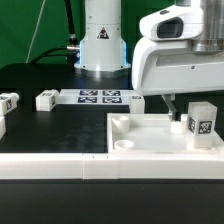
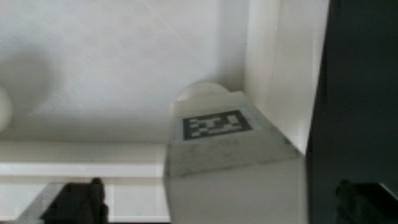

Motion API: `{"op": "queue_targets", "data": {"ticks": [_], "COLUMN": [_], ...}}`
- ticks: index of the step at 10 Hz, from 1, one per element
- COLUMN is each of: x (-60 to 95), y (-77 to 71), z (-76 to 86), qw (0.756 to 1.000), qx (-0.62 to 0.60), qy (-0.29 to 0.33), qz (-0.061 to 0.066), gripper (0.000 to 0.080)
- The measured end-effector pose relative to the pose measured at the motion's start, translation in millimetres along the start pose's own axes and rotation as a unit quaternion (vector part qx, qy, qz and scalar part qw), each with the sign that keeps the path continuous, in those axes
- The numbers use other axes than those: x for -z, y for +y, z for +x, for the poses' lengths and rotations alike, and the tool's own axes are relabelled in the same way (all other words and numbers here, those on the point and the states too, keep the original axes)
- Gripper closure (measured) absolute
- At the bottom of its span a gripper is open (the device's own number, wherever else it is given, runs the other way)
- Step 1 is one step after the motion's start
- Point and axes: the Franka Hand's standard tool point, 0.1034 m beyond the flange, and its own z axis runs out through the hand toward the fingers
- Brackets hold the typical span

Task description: Assemble one leg

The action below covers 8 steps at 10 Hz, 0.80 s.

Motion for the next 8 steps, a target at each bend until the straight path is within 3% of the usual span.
{"op": "queue_targets", "data": {"ticks": [1, 2, 3, 5, 8], "x": [-0.2, -0.2, -0.2, -0.7, -1.3], "y": [1.1, 1.1, 1.1, 1.1, 2.8], "z": [0.0, -0.1, -0.1, -0.1, 0.8], "qw": [1.0, 1.0, 1.0, 1.0, 0.982], "qx": [0.012, 0.006, 0.006, -0.019, -0.187], "qy": [0.0, 0.0, 0.0, 0.0, 0.003], "qz": [0.0, 0.0, 0.0, 0.001, 0.007], "gripper": [0.0241, 0.0424, 0.0508, 0.0508, 0.0508]}}
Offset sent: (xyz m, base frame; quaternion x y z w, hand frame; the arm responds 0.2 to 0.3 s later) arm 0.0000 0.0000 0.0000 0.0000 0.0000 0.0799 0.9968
